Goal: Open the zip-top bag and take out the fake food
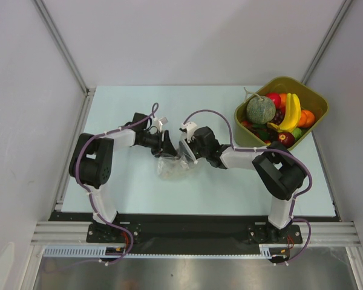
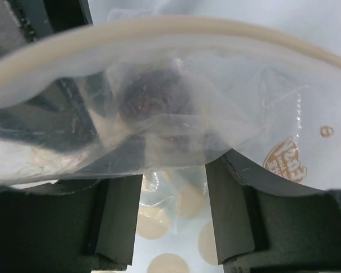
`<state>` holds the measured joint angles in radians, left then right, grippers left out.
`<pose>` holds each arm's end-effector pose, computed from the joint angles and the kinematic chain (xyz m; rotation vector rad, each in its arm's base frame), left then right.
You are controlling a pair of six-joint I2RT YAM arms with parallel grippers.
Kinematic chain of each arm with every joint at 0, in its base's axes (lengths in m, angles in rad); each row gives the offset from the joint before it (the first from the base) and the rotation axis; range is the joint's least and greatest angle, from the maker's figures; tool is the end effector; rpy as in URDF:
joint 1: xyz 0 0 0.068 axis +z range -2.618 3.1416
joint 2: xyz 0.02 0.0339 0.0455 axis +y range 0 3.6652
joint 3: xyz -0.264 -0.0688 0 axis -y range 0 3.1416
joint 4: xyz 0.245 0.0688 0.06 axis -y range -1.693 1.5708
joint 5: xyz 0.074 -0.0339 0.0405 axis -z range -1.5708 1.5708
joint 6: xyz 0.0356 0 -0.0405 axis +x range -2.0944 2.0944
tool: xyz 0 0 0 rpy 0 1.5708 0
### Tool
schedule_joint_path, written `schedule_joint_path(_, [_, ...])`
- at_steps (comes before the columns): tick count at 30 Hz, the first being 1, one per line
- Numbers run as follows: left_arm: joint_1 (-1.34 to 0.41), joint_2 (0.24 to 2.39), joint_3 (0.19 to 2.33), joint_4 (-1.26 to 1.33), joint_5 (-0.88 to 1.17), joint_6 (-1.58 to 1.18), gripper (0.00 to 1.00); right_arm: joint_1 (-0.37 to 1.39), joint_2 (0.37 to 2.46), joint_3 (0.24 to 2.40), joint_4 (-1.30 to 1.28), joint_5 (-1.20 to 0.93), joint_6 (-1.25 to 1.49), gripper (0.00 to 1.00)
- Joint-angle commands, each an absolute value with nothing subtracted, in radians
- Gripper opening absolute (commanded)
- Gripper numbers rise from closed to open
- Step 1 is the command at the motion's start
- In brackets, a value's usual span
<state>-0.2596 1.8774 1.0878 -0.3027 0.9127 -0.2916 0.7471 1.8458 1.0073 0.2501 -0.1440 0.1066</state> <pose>0.3396 -0.1193 0.1485 0.2693 2.6005 -1.3986 0.2834 0.2694 0.1649 -0.7812 2.0828 0.6382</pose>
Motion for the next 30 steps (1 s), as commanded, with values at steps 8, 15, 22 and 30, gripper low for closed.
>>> schedule_joint_path(8, [-0.215, 1.822, 1.127, -0.25, 0.803, -0.334, 0.75, 0.756, 1.815, 0.97, 0.313, -0.124, 0.1, 0.49])
schedule_joint_path(15, [-0.212, 1.83, 1.152, -0.14, 0.743, -0.425, 0.77, 0.759, 1.802, 0.956, 0.305, -0.129, 0.106, 0.49])
schedule_joint_path(22, [-0.215, 1.89, 1.192, -0.136, 0.71, -0.445, 0.78, 0.761, 1.802, 0.966, 0.302, -0.121, 0.104, 0.5])
schedule_joint_path(30, [-0.255, 1.937, 1.249, -0.284, 0.618, -0.319, 0.73, 0.761, 1.831, 0.997, 0.298, -0.117, 0.109, 0.56])
